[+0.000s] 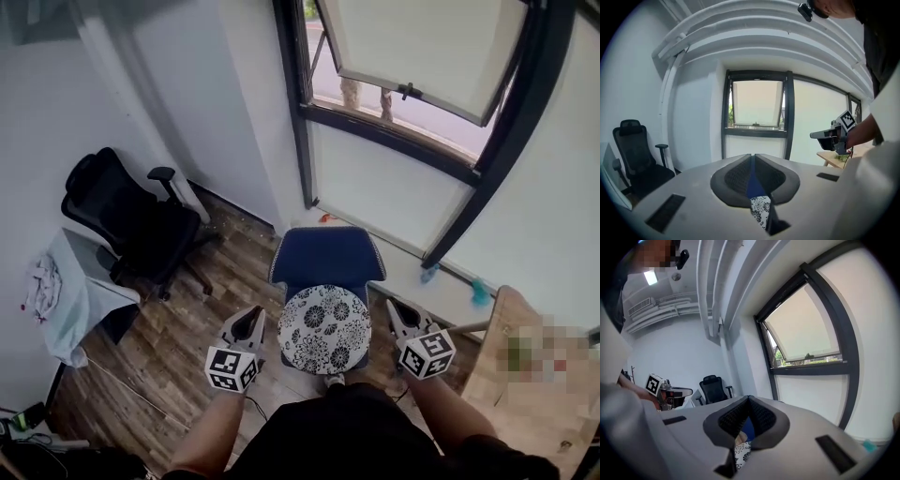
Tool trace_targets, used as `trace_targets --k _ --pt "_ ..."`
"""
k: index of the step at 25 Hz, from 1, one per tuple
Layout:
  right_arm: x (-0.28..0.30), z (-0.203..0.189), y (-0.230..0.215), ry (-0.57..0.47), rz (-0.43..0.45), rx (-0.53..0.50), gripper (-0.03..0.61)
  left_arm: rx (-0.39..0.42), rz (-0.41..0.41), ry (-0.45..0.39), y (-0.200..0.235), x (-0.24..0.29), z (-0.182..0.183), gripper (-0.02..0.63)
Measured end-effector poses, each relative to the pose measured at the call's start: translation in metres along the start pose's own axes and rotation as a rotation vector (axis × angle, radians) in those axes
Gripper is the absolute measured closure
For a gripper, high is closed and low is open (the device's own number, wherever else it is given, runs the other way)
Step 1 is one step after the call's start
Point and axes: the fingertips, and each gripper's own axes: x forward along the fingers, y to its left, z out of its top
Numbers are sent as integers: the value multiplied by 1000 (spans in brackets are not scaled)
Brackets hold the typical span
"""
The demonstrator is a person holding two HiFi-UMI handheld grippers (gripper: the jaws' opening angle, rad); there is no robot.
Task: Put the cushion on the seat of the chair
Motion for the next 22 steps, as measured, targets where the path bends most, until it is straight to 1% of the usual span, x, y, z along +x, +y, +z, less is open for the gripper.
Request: trace_targets --k 2,5,8,13,16,20,22 --pt "-5 4 4 -7 -1 -17 554 1 -3 -34 -4 -6 11 598" --pt "-1 2 -1 -9 -16 -11 554 29 4 -61 -3 -7 23 600" --pt "2 -2 -3 -5 -29 3 554 32 15 -64 2 -10 24 600" --pt "6 5 -5 -18 -38 -12 554 17 47 -79 14 -14 26 598" --pt "7 10 -10 -28 -55 -12 554 34 43 -81 14 -12 28 598" --pt "8 12 -13 -28 -66 -16 554 35 31 -89 12 -8 32 598" --pt "8 12 -13 -25 -69 -20 554 52 18 -91 8 -7 34 598"
